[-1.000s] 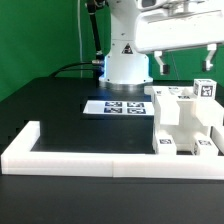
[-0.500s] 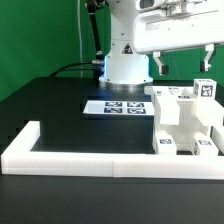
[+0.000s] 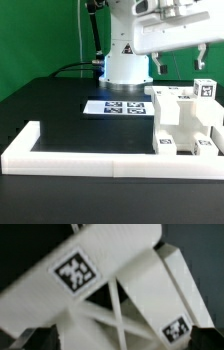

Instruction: Assemble chair

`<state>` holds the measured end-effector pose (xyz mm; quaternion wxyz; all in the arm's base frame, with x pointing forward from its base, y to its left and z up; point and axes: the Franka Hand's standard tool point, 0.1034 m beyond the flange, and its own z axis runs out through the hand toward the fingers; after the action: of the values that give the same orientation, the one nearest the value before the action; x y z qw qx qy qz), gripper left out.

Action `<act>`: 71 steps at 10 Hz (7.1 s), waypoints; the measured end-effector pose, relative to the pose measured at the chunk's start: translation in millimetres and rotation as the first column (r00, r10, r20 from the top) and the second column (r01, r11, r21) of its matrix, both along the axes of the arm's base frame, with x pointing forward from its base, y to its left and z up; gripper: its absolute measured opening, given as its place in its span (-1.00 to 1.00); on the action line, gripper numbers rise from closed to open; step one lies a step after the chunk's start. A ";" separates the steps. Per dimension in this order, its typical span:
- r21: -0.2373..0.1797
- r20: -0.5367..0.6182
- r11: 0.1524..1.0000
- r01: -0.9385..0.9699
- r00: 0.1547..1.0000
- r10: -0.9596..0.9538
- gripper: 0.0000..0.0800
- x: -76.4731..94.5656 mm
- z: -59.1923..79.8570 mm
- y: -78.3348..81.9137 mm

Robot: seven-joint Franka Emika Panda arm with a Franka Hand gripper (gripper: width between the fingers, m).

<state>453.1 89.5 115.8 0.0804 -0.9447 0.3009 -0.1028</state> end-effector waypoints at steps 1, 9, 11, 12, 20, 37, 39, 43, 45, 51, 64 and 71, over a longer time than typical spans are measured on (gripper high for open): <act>-0.028 -0.015 1.000 0.007 1.000 -0.008 0.62 -3.0 -15.4 3.4; -0.084 -0.049 0.996 -0.039 0.998 0.035 0.62 -8.8 -42.2 -4.2; -0.089 -0.039 0.995 -0.038 0.999 0.034 0.62 -5.2 -39.4 -11.8; -0.089 -0.036 0.995 -0.034 0.999 0.031 0.62 -3.2 -38.4 -18.0; -0.041 -0.011 0.999 0.008 1.000 -0.008 0.62 40.1 -7.9 -68.4; -0.113 0.038 0.993 0.029 0.999 -0.025 0.62 104.6 -15.3 -107.6; -0.132 0.045 0.991 0.020 0.999 -0.014 0.62 113.4 -21.5 -107.3; -0.142 0.059 0.990 0.024 0.998 -0.016 0.62 114.5 -19.6 -112.9; -0.126 0.050 0.992 0.029 0.998 -0.023 0.62 106.1 -15.8 -111.2; -0.028 0.072 0.996 0.086 0.994 -0.083 0.62 94.4 21.8 -83.5; 0.132 -0.131 0.990 -0.044 0.989 0.061 0.62 20.8 4.6 -48.8; 0.101 -0.129 0.990 -0.095 0.986 0.108 0.62 -10.9 1.6 -10.2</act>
Offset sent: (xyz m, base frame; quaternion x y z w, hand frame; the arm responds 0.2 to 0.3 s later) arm 0.0000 0.0000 0.0000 0.0000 0.0000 0.0000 1.0000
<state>442.2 79.3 117.4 0.1099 -0.9587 0.2616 -0.0205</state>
